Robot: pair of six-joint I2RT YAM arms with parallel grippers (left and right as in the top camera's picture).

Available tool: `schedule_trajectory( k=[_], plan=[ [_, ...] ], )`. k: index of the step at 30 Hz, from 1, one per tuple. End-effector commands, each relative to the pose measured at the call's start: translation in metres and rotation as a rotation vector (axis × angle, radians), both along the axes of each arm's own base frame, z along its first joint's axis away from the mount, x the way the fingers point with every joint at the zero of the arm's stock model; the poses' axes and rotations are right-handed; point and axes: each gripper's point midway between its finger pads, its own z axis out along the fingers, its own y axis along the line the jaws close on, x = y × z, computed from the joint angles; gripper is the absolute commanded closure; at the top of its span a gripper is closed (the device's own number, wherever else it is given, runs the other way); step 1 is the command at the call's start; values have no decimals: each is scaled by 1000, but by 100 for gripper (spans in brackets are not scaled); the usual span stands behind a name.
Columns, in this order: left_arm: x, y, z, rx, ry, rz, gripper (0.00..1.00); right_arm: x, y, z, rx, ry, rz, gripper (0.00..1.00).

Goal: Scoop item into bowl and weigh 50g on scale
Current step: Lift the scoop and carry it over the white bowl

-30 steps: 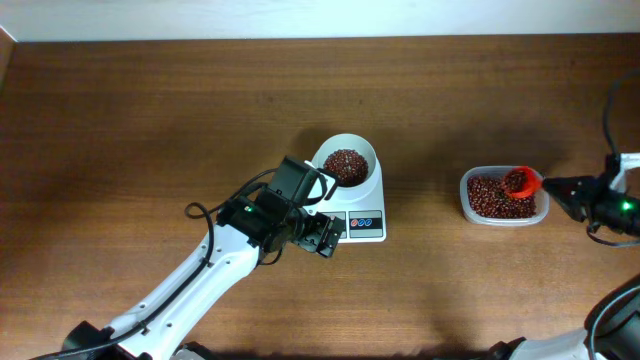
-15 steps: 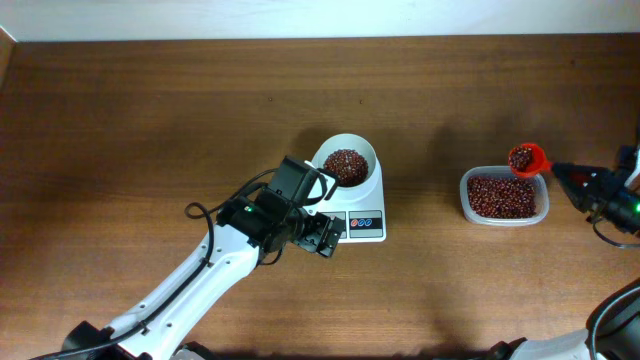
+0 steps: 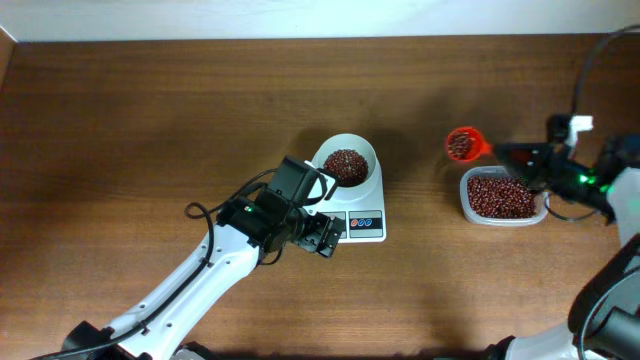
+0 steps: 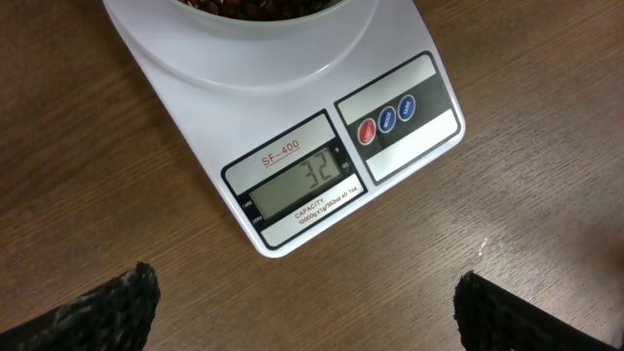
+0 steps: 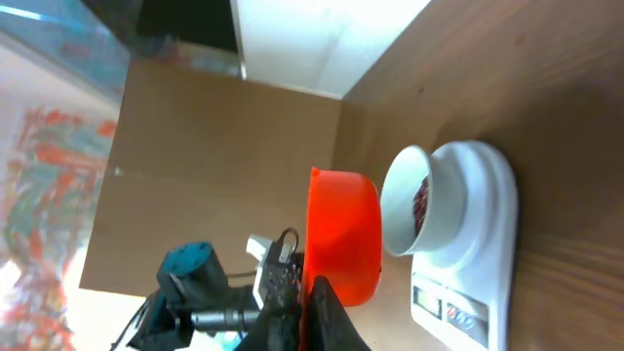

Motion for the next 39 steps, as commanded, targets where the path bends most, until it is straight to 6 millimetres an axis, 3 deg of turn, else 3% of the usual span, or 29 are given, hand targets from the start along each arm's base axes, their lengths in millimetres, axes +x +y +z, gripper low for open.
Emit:
schedule_trajectory(
  k=[1, 11, 16, 39],
  plan=[
    [0, 2, -2, 11, -3, -9, 1, 0, 23, 2, 50, 15, 66, 96],
    [0, 2, -2, 11, -3, -9, 1, 11, 79, 3, 54, 66, 230, 96],
    [0, 2, -2, 11, -3, -9, 1, 25, 94, -15, -62, 122, 214, 96],
    [0, 2, -2, 11, -2, -10, 1, 53, 177, -54, -414, 95, 164, 96]
  ],
)
